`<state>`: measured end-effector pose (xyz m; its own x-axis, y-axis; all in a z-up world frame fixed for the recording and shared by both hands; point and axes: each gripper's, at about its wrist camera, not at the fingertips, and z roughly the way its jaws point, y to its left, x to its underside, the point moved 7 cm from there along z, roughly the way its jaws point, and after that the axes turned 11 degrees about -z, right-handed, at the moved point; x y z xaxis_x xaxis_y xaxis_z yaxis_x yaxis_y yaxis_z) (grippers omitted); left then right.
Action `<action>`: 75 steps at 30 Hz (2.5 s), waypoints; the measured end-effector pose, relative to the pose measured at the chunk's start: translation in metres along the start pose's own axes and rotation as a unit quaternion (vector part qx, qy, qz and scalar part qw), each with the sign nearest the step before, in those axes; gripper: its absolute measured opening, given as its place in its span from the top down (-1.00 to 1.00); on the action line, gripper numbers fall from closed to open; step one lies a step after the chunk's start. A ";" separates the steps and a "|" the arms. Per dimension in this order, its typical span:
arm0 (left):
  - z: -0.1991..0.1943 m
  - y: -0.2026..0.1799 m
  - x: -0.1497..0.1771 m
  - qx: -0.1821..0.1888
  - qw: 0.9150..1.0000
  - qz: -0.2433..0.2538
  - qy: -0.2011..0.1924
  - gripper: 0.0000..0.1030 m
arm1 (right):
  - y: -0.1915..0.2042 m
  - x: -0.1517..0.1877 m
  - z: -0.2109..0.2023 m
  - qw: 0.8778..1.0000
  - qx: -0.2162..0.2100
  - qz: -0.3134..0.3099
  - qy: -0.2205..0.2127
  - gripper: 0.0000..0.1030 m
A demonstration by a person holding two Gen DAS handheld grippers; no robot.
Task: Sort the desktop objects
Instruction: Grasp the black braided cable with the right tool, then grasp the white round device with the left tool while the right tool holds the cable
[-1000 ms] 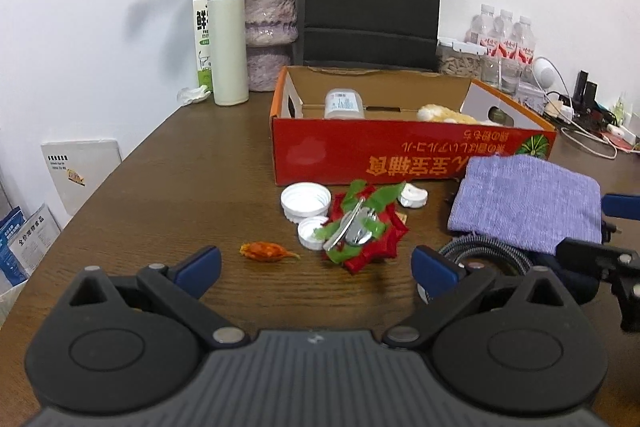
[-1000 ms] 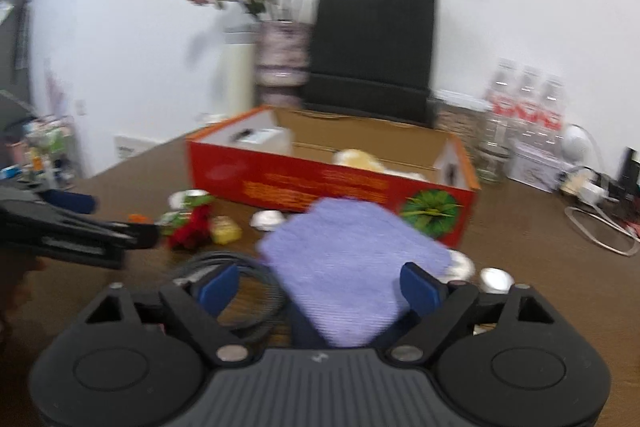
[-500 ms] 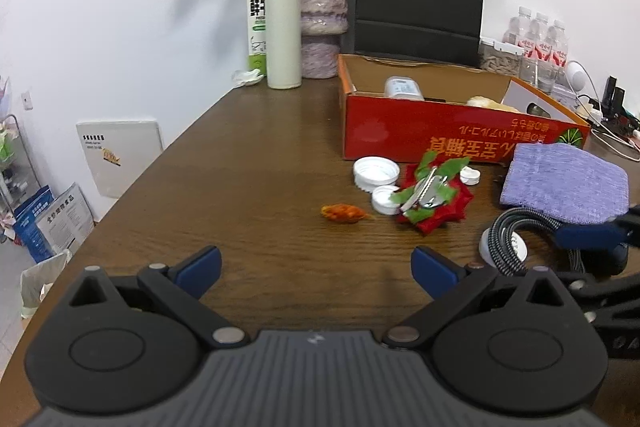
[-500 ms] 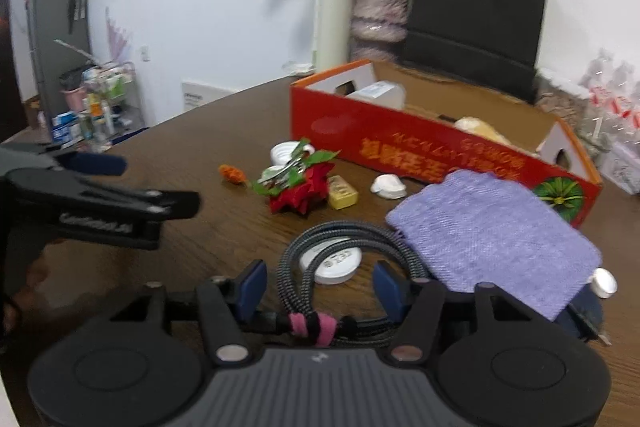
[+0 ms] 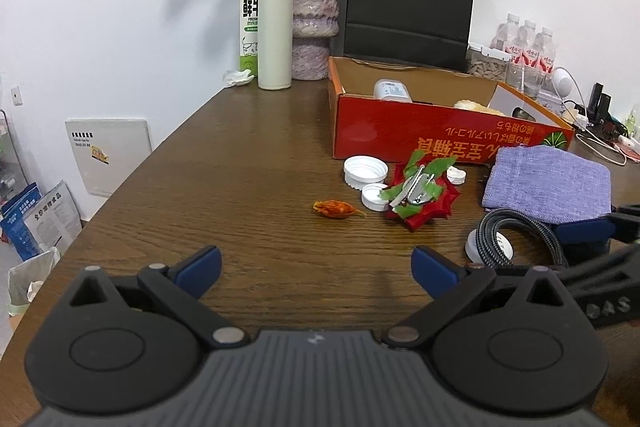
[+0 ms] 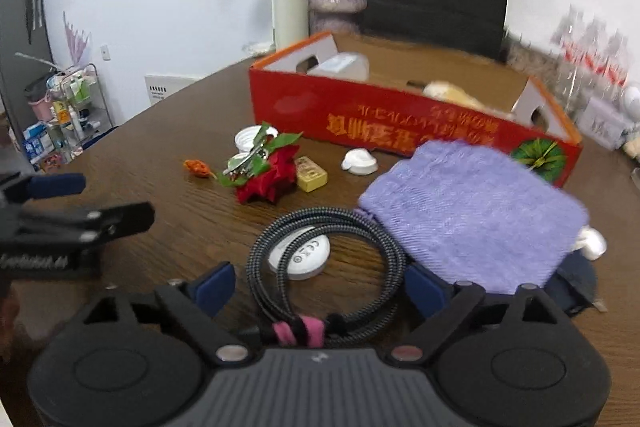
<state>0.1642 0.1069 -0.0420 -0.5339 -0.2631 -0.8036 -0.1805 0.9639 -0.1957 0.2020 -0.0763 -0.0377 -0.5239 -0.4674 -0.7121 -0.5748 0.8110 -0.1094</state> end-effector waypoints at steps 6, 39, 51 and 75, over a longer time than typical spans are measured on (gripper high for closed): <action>0.002 -0.002 0.001 0.004 1.000 0.005 0.005 -1.00 | 0.005 0.004 0.015 1.000 0.003 -0.006 0.001 -0.74; 0.053 -0.110 0.015 0.114 0.980 0.104 0.125 -0.35 | 0.004 0.018 0.001 0.996 -0.049 -0.064 -0.034 -0.73; 0.051 -0.109 0.017 0.109 0.977 0.154 0.104 -0.08 | 0.007 0.019 -0.004 0.995 -0.046 -0.077 -0.040 -0.72; 0.015 -0.077 -0.014 0.100 0.989 0.099 0.047 -0.46 | -0.011 0.016 -0.032 0.996 -0.004 -0.058 -0.070 -0.70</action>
<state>0.1984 0.0368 -0.0242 -0.6190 -0.0629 -0.7829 0.0959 0.9833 -0.1549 0.1803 -0.1038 -0.0257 -0.3606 -0.5036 -0.7851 -0.6320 0.7510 -0.1915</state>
